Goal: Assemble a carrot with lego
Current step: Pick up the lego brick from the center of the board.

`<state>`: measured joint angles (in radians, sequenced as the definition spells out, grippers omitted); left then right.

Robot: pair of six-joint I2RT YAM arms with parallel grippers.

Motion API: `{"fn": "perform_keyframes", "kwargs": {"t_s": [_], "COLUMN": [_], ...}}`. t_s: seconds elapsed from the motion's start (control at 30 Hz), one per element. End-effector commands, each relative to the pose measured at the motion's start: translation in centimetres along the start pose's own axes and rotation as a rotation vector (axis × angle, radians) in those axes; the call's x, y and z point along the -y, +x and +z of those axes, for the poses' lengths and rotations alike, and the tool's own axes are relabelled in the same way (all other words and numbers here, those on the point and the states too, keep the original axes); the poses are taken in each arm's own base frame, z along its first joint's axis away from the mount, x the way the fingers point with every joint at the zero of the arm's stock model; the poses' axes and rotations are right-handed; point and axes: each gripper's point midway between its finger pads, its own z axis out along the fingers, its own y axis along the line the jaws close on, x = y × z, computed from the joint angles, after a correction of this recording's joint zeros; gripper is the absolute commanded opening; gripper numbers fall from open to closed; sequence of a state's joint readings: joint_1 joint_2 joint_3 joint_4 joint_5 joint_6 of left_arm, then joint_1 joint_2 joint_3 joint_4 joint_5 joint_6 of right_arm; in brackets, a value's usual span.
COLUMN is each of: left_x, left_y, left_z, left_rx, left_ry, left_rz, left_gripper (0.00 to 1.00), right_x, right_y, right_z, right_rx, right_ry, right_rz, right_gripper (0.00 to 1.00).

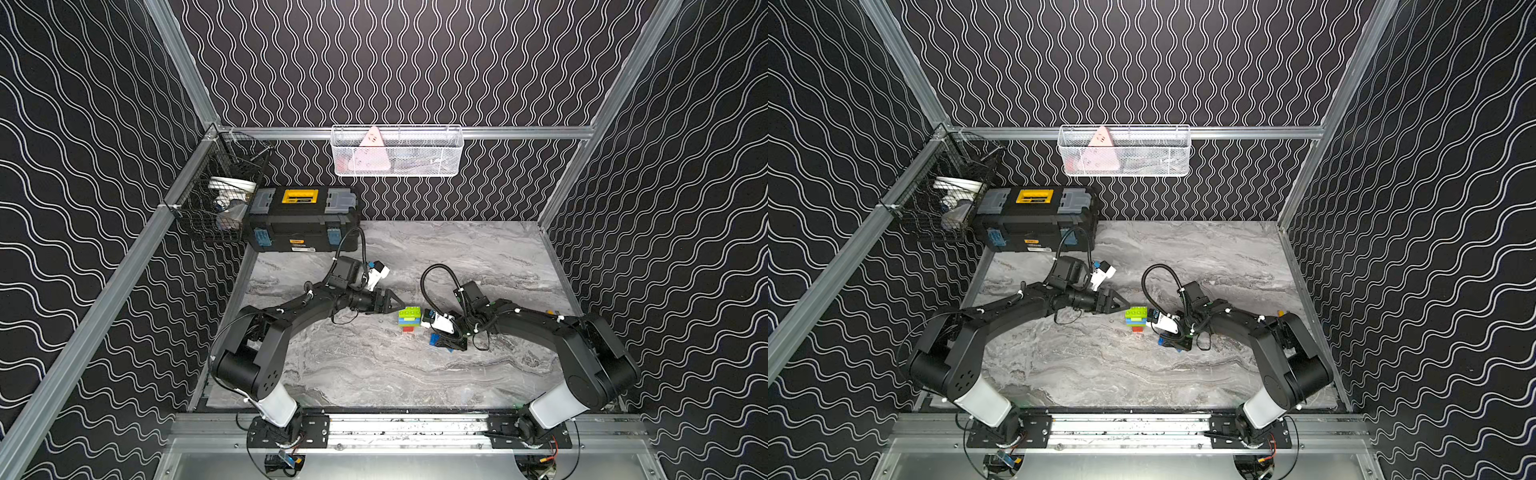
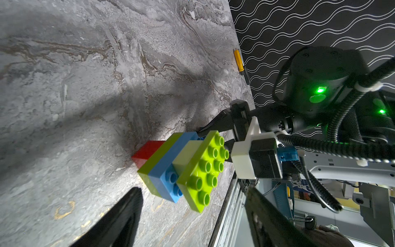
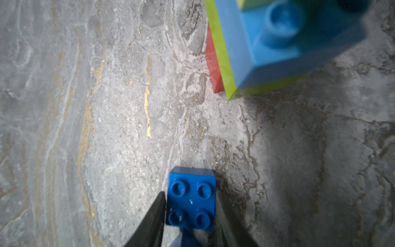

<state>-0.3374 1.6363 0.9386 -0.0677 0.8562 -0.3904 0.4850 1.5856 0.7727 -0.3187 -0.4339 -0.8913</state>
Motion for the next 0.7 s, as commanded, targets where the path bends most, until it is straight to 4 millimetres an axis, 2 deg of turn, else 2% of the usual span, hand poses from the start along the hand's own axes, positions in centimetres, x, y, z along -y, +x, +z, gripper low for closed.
{"fn": "perform_keyframes", "kwargs": {"t_s": [0.0, 0.17, 0.23, 0.3, 0.43, 0.53, 0.57, 0.67], "left_x": [0.0, -0.8, -1.1, -0.9, 1.5, 2.9, 3.2, 3.6], "left_y": [-0.3, -0.5, -0.8, -1.5, -1.9, -1.6, -1.7, -2.2], "left_z": [-0.2, -0.3, -0.7, -1.4, -3.0, -2.8, -2.5, -1.1], "left_rx": [0.015, 0.028, 0.031, 0.036, 0.046, 0.05, 0.052, 0.043], "left_ry": [-0.007, -0.061, -0.093, -0.117, -0.047, 0.054, 0.076, 0.09], "left_rz": [0.035, 0.061, 0.126, 0.266, 0.648, 0.923, 0.989, 1.093], "left_gripper": [0.81, 0.83, 0.85, 0.86, 0.85, 0.86, 0.88, 0.92], "right_x": [0.0, 0.2, 0.3, 0.2, 0.1, -0.1, 0.5, 1.2], "right_y": [-0.4, -0.4, -0.7, -1.8, -3.5, -4.6, -4.9, -6.7], "right_z": [-0.4, -0.5, -0.8, -1.8, -4.6, -6.9, -7.9, -10.0], "right_rx": [0.01, 0.015, 0.024, 0.061, 0.117, 0.173, 0.21, 0.32], "right_ry": [0.008, 0.027, 0.031, 0.041, 0.076, 0.113, 0.139, 0.17], "right_rz": [-0.021, -0.033, -0.043, -0.06, -0.091, -0.122, -0.112, -0.122], "right_gripper": [0.38, 0.35, 0.33, 0.3, 0.3, 0.3, 0.3, 0.3]}}
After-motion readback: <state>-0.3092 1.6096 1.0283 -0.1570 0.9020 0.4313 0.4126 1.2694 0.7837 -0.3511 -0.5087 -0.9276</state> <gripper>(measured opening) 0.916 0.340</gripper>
